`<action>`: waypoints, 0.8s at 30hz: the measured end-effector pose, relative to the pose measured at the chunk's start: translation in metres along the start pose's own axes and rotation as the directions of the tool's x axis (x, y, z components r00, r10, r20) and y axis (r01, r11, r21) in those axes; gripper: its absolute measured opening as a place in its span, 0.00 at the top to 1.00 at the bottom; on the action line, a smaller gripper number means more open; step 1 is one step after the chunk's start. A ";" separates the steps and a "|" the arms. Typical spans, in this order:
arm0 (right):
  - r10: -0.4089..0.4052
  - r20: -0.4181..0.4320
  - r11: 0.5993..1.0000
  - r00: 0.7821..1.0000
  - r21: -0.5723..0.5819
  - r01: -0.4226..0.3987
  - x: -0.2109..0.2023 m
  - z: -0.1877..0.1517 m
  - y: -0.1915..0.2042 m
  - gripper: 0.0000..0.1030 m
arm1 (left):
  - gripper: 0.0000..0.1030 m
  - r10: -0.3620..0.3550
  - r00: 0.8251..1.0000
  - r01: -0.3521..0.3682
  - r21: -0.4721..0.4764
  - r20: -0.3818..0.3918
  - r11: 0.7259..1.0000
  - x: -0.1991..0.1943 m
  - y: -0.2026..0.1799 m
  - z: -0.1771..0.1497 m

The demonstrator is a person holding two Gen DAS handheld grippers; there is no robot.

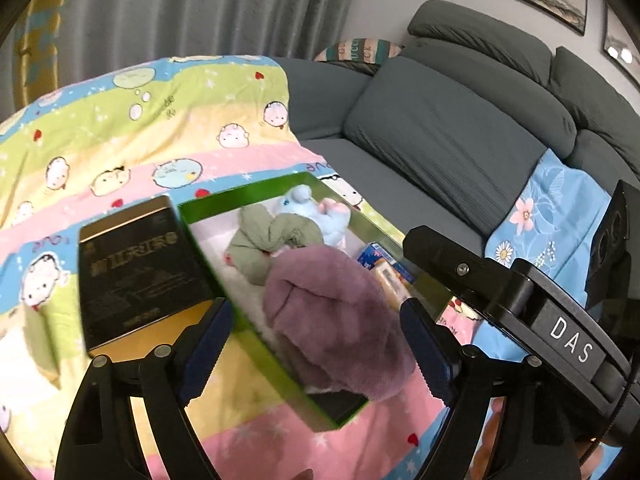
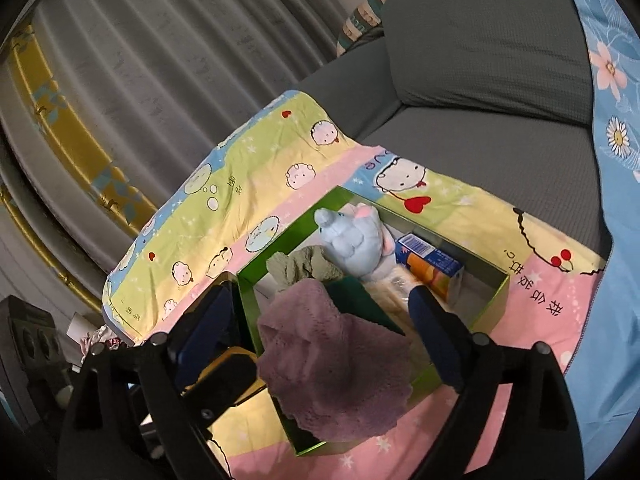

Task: Organize soft objects

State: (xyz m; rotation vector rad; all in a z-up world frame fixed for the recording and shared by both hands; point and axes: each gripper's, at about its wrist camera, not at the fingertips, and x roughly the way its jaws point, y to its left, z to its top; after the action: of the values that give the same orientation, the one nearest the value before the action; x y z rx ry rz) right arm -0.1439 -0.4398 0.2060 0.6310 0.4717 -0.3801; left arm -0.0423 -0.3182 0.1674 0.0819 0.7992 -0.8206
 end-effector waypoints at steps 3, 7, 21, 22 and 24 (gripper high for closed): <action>-0.007 0.025 1.000 1.000 -0.010 0.007 -0.010 -0.002 0.005 0.11 | 0.17 0.011 1.000 -0.011 0.007 0.012 1.000 -0.012 -0.001 0.000; -0.032 0.059 0.999 0.998 -0.027 0.033 -0.024 -0.004 0.010 0.07 | 0.17 0.039 0.998 -0.040 0.022 0.040 0.999 -0.026 -0.003 -0.002; -0.130 0.130 0.989 0.983 -0.048 0.137 -0.057 -0.011 0.017 0.05 | 0.17 0.087 0.993 -0.089 0.021 0.082 0.996 -0.049 -0.002 -0.003; -0.135 0.133 0.989 0.982 -0.049 0.142 -0.058 -0.012 0.017 0.05 | 0.17 0.090 0.993 -0.091 0.019 0.081 0.996 -0.049 -0.002 -0.003; -0.146 0.138 0.987 0.980 -0.049 0.154 -0.060 -0.012 0.018 0.04 | 0.17 0.081 0.994 -0.083 0.019 0.075 0.996 -0.048 -0.001 -0.003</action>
State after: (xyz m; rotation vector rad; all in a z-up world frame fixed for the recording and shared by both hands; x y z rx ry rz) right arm -0.1888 -0.4072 0.2370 0.5099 0.4017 -0.5459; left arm -0.0642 -0.2875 0.1976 0.1028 0.7123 -0.7507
